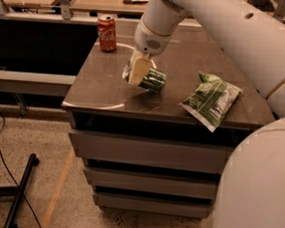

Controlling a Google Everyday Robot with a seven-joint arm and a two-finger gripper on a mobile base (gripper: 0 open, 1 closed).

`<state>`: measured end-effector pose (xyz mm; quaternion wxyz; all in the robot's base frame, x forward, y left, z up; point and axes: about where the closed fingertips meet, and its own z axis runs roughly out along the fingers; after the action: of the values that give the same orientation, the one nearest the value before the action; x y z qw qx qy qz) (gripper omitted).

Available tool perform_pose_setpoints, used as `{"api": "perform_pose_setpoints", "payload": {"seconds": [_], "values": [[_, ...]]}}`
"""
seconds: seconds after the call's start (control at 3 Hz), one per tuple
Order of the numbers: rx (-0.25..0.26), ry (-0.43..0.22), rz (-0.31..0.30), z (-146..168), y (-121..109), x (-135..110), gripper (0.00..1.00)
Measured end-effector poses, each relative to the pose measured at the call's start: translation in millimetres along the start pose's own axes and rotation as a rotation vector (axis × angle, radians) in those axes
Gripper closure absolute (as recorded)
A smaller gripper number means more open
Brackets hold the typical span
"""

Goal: Knock green can over

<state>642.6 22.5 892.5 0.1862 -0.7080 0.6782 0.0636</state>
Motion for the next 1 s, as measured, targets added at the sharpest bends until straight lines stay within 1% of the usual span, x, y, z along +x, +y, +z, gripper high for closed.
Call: {"api": "perform_pose_setpoints", "payload": {"seconds": [0.33,0.67,1.0], "values": [[-0.007,0.006,-0.004,5.6,1.3,-0.7,0.28],[-0.009,0.006,-0.005,7.6,1.3,-1.3,0.05],[-0.011,0.006,-0.006,9.5,1.3,-1.9,0.00]]}}
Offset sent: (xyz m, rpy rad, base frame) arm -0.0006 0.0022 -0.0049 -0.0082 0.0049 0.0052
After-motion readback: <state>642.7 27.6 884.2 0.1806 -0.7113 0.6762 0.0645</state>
